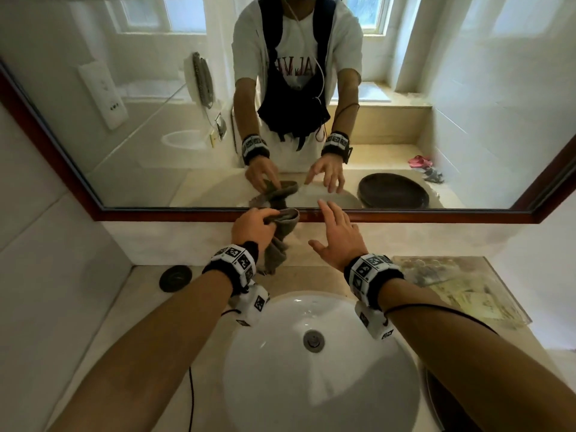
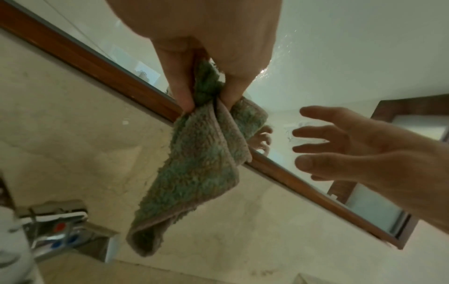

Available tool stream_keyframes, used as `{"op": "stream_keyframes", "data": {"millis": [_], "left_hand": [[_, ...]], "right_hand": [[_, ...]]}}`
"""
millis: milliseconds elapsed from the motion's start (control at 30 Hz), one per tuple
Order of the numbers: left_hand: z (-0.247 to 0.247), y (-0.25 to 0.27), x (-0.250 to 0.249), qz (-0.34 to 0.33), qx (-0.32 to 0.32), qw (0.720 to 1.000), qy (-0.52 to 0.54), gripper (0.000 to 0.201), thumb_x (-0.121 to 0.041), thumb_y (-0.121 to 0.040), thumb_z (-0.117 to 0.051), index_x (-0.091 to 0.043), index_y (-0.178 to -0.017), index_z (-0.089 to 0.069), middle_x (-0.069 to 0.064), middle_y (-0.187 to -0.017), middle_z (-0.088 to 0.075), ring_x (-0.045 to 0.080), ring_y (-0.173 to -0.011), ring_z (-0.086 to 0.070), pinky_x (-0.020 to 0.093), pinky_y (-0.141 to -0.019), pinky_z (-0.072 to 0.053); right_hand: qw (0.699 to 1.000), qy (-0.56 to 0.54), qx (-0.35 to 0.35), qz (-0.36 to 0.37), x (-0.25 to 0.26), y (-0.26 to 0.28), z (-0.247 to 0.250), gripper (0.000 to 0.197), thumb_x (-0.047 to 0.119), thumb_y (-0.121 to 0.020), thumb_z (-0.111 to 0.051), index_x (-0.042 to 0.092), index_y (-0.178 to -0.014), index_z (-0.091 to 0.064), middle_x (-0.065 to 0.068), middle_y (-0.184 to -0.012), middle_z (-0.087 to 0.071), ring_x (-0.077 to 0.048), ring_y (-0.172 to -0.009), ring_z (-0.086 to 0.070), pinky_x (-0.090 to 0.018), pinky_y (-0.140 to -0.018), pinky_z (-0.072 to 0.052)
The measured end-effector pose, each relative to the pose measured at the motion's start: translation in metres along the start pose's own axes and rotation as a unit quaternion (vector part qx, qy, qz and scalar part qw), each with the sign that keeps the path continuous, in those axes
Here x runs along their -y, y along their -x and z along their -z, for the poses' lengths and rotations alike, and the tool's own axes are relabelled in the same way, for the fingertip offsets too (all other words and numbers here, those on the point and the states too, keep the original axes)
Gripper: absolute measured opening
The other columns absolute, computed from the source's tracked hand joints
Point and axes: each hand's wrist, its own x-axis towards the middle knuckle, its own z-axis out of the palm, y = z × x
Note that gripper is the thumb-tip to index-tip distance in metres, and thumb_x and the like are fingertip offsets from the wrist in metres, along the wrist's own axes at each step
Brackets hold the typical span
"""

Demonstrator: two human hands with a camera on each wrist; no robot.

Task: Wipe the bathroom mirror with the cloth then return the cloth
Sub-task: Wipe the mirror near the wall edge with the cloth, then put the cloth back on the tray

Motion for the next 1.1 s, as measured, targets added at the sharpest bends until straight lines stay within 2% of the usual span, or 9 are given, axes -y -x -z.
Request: {"op": "stream_keyframes", "data": {"millis": [167,300,400,533,667,733,867,1033,1100], "left_hand": [[0.007,0.025,-0.021,0.022,0.003,0.995,0.093,0.025,-0.017,-0.084,-0.069,-0.026,-0.104,-0.058,0.000,-0.100,-0.067,0.021,-0.092,-0.063,0.034,-0.082,-0.053],[0.011,0.036,-0.030,0.066,0.019,0.983,0.171,0.035,-0.015,-0.076,-0.073,-0.030,-0.085,-0.042,0.004,-0.086,-0.061,0.029,-0.080,-0.063,0.047,-0.076,-0.055],[0.013,0.044,-0.035,0.081,0.030,0.971,0.223,0.039,-0.009,-0.074,-0.072,-0.031,-0.082,-0.041,0.005,-0.083,-0.056,0.036,-0.085,-0.064,0.055,-0.073,-0.056],[0.013,0.054,-0.046,0.066,0.053,0.965,0.247,0.037,-0.003,-0.076,-0.070,-0.027,-0.085,-0.043,0.015,-0.091,-0.060,0.042,-0.089,-0.064,0.055,-0.069,-0.058],[0.009,0.065,-0.052,0.056,0.078,0.968,0.231,0.036,-0.009,-0.075,-0.072,-0.029,-0.085,-0.044,0.012,-0.089,-0.062,0.029,-0.075,-0.060,0.048,-0.067,-0.056],[0.005,0.069,-0.049,0.045,0.075,0.975,0.203,0.035,-0.017,-0.075,-0.076,-0.031,-0.089,-0.046,0.002,-0.088,-0.063,0.022,-0.076,-0.060,0.042,-0.071,-0.054],[0.002,0.085,-0.038,0.020,0.084,0.982,0.170,0.045,-0.037,-0.075,-0.077,-0.036,-0.110,-0.049,-0.008,-0.108,-0.064,0.013,-0.094,-0.062,0.034,-0.083,-0.053],[0.000,0.098,-0.028,0.022,0.092,0.975,0.203,0.055,-0.041,-0.077,-0.075,-0.039,-0.124,-0.048,-0.002,-0.131,-0.051,0.016,-0.113,-0.050,0.042,-0.095,-0.046],[-0.004,0.103,-0.025,0.007,0.100,0.973,0.208,0.054,-0.041,-0.079,-0.074,-0.037,-0.126,-0.048,-0.002,-0.135,-0.048,0.015,-0.116,-0.046,0.039,-0.095,-0.042]], "right_hand": [[0.996,-0.070,-0.006,0.047,0.015,0.015,-0.010,0.099,0.043,-0.081,-0.071,0.025,-0.153,-0.006,-0.002,-0.160,-0.014,-0.024,-0.145,-0.025,-0.050,-0.111,-0.034],[0.994,-0.063,0.002,0.085,0.017,0.025,-0.010,0.097,0.049,-0.079,-0.070,0.025,-0.153,-0.011,0.000,-0.159,-0.018,-0.024,-0.140,-0.032,-0.048,-0.108,-0.038],[0.994,-0.079,0.006,0.077,0.017,0.030,-0.007,0.089,0.045,-0.081,-0.071,0.023,-0.151,-0.021,-0.001,-0.154,-0.030,-0.023,-0.135,-0.038,-0.046,-0.107,-0.039],[0.995,-0.070,-0.029,0.070,0.015,0.038,-0.001,0.048,0.036,-0.087,-0.064,0.025,-0.130,-0.047,-0.001,-0.127,-0.059,-0.024,-0.110,-0.058,-0.037,-0.092,-0.047],[0.999,-0.029,-0.027,0.037,0.010,0.048,-0.002,0.029,0.035,-0.091,-0.057,0.023,-0.117,-0.053,-0.002,-0.113,-0.067,-0.030,-0.095,-0.060,-0.034,-0.085,-0.043],[0.999,-0.027,-0.029,0.030,0.009,0.053,-0.002,0.026,0.035,-0.091,-0.056,0.023,-0.114,-0.054,-0.002,-0.109,-0.069,-0.029,-0.093,-0.061,-0.034,-0.085,-0.044],[0.999,-0.036,-0.012,-0.008,0.007,0.064,-0.004,0.026,0.034,-0.092,-0.056,0.024,-0.116,-0.054,-0.001,-0.104,-0.071,-0.025,-0.092,-0.065,-0.036,-0.086,-0.047],[0.990,-0.112,-0.003,-0.090,0.003,0.081,-0.003,0.032,0.028,-0.089,-0.059,0.025,-0.120,-0.051,-0.004,-0.100,-0.070,-0.028,-0.088,-0.066,-0.034,-0.077,-0.052],[0.977,-0.159,-0.026,-0.141,0.000,0.093,0.000,0.036,0.023,-0.090,-0.058,0.026,-0.124,-0.047,-0.005,-0.097,-0.070,-0.026,-0.083,-0.066,-0.033,-0.074,-0.053]]}}
